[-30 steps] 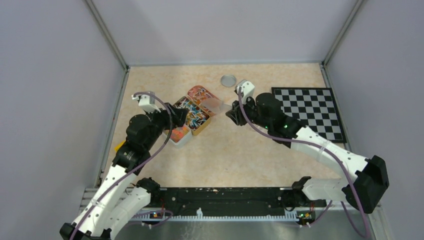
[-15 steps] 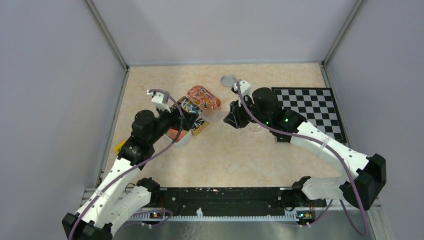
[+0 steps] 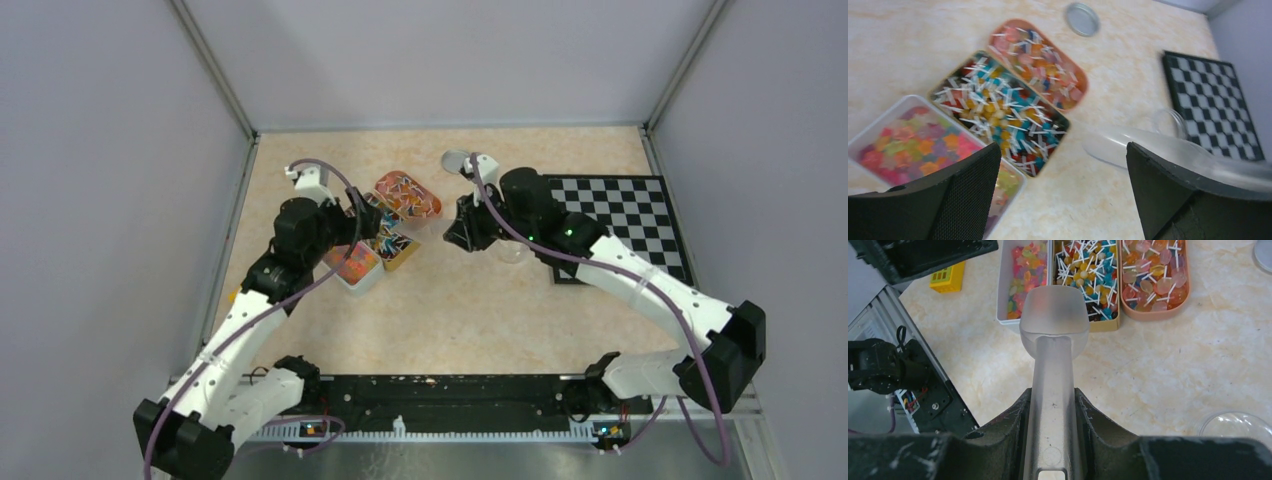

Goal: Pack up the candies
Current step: Scoop the fake candies from the storage box.

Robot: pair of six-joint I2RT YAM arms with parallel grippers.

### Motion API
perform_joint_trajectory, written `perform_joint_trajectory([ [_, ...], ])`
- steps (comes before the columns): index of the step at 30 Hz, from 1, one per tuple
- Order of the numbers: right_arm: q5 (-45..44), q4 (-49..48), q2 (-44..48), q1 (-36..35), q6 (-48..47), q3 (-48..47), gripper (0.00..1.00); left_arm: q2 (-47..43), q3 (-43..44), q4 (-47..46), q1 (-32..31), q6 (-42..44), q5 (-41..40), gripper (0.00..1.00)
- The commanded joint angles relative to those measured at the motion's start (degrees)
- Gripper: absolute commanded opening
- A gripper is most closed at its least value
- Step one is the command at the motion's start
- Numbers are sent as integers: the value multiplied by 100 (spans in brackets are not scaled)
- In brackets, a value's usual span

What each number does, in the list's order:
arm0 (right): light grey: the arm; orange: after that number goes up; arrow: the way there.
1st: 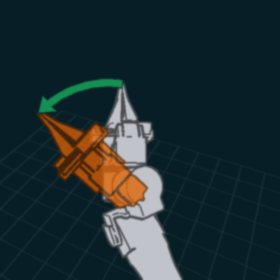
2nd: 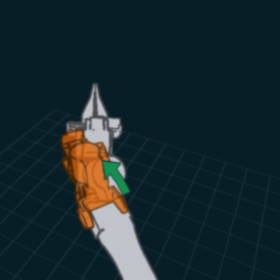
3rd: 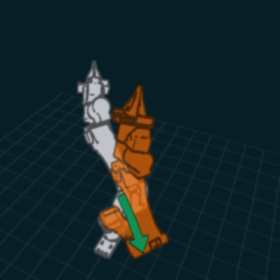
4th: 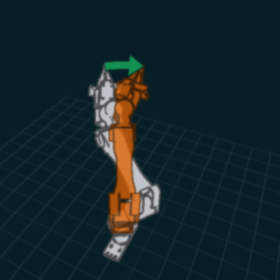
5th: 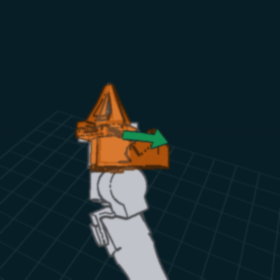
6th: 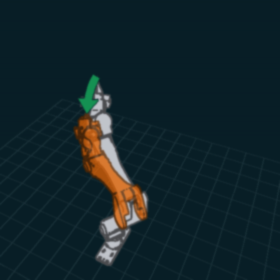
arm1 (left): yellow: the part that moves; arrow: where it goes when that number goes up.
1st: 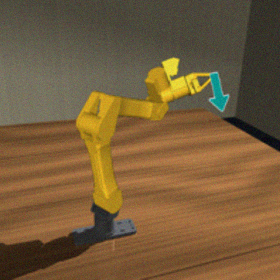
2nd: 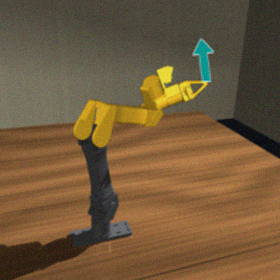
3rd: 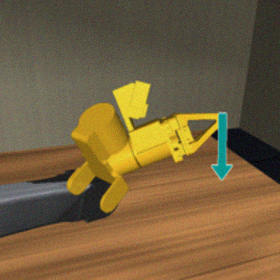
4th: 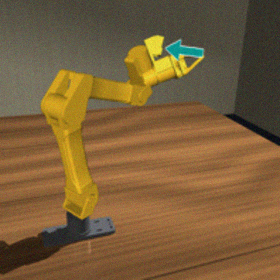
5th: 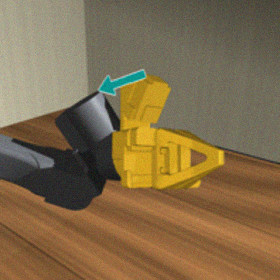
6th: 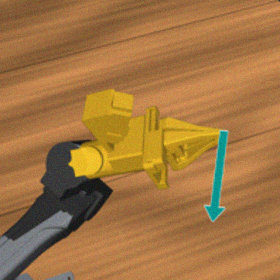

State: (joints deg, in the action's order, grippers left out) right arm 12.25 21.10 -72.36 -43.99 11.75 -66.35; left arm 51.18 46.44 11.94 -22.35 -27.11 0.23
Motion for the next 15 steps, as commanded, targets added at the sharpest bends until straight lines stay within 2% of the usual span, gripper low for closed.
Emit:
perform_joint_trajectory([
  [1, -299, -87, -233, 41, 27, -592, 0, 507, 520, 244, 935, -268, -613, 99],
  [4, -412, -74, -446, 41, -41, -789, 0, 1144, 937, 184, 1643, -298, -69, 99],
  [10, -428, 237, -1000, -58, -335, -1307, 0, 2582, 2248, 393, 2477, 473, 478, 97],
  [15, -526, 388, -1369, -178, -611, -1581, 0, 3413, 2263, -455, 3029, -57, 1738, 87],
])
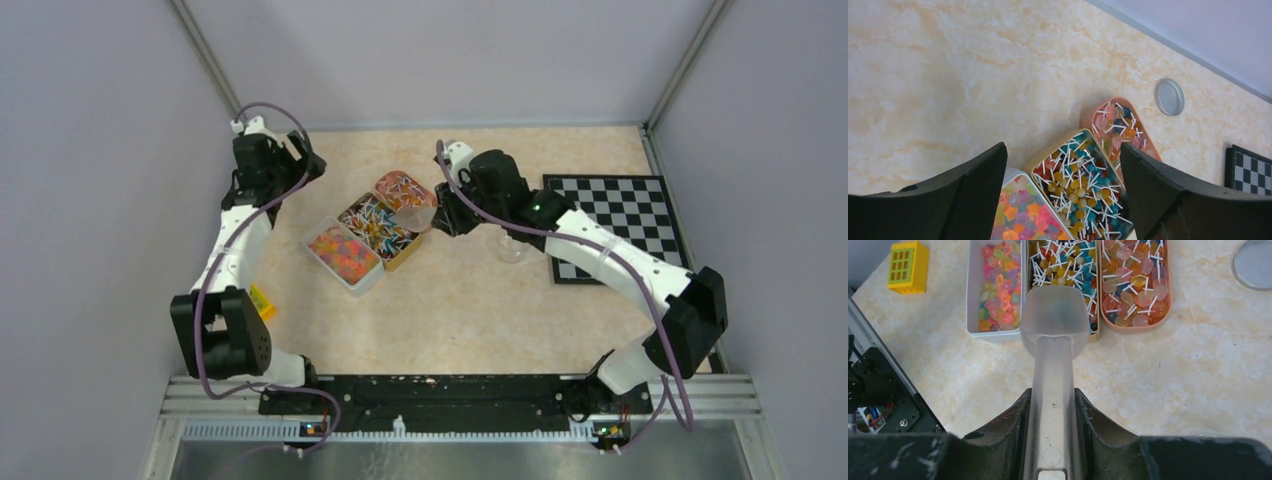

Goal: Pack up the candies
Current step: Scoop the fake candies from the storage box.

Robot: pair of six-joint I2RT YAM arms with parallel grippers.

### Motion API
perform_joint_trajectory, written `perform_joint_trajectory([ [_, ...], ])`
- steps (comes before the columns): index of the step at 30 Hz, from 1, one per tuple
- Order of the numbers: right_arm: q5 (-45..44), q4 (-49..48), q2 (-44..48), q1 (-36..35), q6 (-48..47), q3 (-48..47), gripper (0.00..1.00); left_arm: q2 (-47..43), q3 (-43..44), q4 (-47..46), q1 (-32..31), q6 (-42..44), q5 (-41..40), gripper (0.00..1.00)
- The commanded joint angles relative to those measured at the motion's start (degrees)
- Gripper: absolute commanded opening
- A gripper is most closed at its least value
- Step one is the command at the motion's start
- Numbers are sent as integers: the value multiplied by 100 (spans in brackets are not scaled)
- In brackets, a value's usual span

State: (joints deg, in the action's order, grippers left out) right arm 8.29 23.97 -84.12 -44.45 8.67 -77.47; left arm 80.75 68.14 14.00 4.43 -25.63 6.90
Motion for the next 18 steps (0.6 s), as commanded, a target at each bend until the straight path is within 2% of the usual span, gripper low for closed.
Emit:
perform_joint_trajectory([
  [1, -191, 171, -262, -179, -335, -569, 0, 631, 60, -820, 416, -246, 1311, 85],
  [6, -603, 502, -654, -552, -756, -945, 0, 1566, 403, -741, 478, 155, 1959, 73],
  [11, -1111, 1071, -1199, -884, -1095, -1551, 0, 2321, 946, -521, 493, 511, 2108, 59],
  [13, -1247, 1399, -1438, -924, -1094, -1848, 0, 2598, 1143, -388, 509, 638, 2076, 57],
  [18, -1473, 1966, -1902, -1005, -1059, -2449, 0, 3243, 1432, -307, 581, 537, 2568, 52],
])
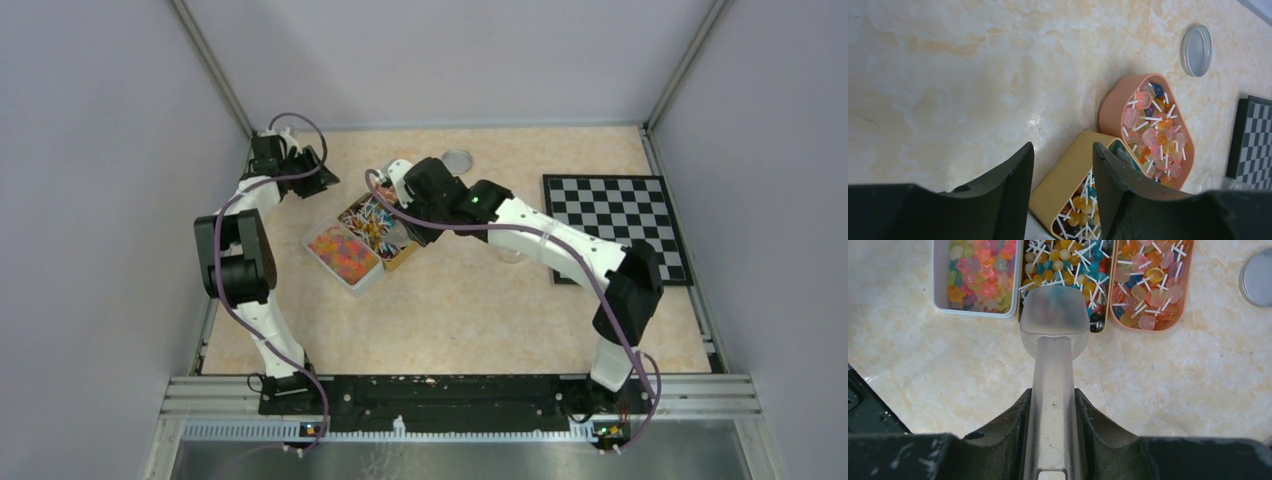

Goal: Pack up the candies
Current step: Scoop the fake candies from the storage box.

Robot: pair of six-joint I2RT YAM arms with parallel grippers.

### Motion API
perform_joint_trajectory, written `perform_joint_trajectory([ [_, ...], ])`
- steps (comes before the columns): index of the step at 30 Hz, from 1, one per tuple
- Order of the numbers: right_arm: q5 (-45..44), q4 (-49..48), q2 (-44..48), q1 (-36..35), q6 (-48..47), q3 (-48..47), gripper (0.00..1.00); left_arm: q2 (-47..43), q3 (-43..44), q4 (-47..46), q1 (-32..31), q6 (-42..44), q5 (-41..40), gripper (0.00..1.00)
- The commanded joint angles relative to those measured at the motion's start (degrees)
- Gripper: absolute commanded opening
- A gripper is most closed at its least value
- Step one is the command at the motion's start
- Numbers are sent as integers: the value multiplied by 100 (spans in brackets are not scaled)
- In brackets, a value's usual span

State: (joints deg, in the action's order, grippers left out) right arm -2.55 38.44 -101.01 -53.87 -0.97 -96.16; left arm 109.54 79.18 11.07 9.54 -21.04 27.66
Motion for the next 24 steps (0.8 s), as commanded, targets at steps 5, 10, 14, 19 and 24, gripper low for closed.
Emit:
perform_joint_trajectory([
  [5, -676, 935, -583, -115, 17, -1123, 0, 816, 788, 275, 133, -25, 970, 44],
  [10, -776, 926, -763, -116, -17, -1274, 0, 963, 778, 296, 209, -73, 1042, 41],
  [14, -781, 989, -990, -115, -38, -1489, 0, 1072, 813, 348, 231, -111, 1152, 40],
  [19, -764, 1118, -1253, -115, -62, -1729, 0, 1226, 816, 329, 230, -239, 1400, 39],
  [24, -747, 1063, -1345, -115, -97, -1770, 0, 1329, 870, 424, 226, -261, 1496, 34],
])
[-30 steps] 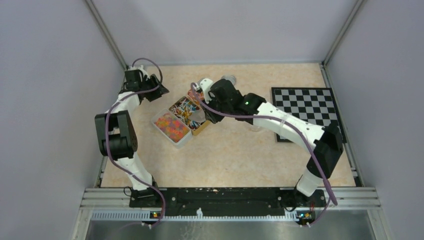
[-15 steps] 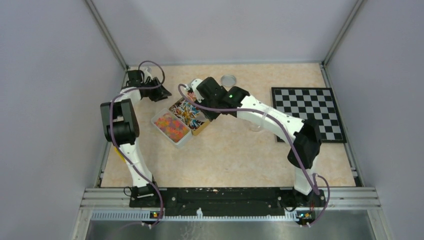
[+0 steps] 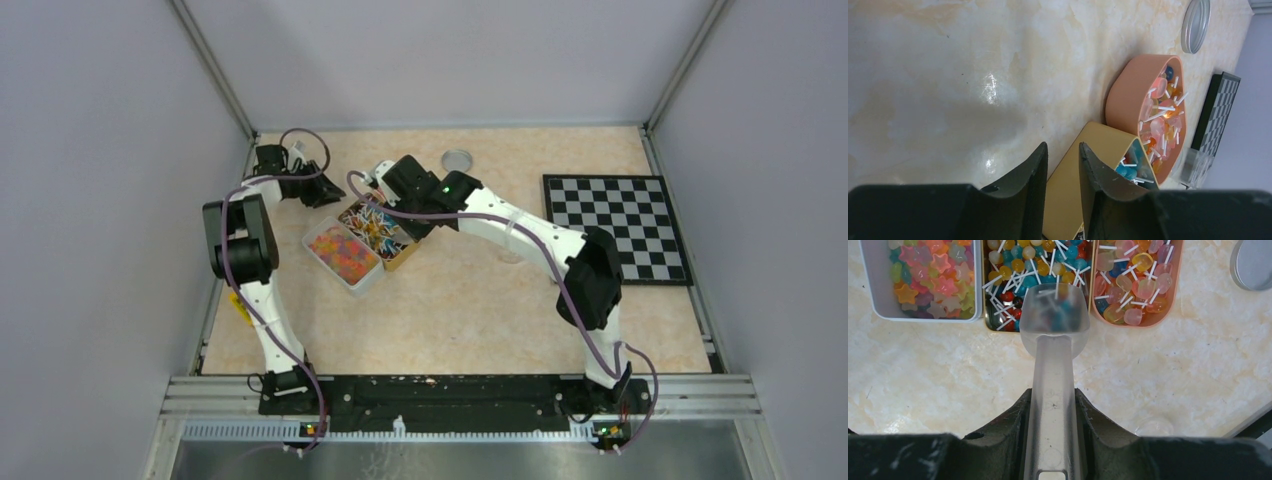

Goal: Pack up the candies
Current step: Scoop the fake candies from the storage box.

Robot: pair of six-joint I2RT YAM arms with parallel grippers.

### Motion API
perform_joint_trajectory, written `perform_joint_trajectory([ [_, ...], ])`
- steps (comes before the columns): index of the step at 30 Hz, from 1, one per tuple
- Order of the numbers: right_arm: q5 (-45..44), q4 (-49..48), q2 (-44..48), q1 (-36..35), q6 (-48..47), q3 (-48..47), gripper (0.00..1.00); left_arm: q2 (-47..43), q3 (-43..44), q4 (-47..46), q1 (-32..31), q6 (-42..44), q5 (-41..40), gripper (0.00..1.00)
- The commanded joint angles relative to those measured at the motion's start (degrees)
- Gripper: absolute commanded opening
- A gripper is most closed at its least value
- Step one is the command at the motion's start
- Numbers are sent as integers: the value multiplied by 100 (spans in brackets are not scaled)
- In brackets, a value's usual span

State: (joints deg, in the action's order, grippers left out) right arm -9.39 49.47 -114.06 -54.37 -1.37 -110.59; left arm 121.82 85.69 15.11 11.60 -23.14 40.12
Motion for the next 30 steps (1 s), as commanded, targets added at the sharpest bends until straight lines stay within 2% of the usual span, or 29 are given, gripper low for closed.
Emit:
perform_joint_trajectory([
  [1, -54, -60, -68, -65, -69, -336, 0, 110, 232, 27, 24, -43, 273, 34],
  [18, 115, -747, -324, -65, -235, -125, 0, 407, 413, 326, 26, -44, 634, 24],
  [30, 173, -1589, -52, -65, -349, 830, 0, 448, 449, 393, 24, -33, 773, 22],
])
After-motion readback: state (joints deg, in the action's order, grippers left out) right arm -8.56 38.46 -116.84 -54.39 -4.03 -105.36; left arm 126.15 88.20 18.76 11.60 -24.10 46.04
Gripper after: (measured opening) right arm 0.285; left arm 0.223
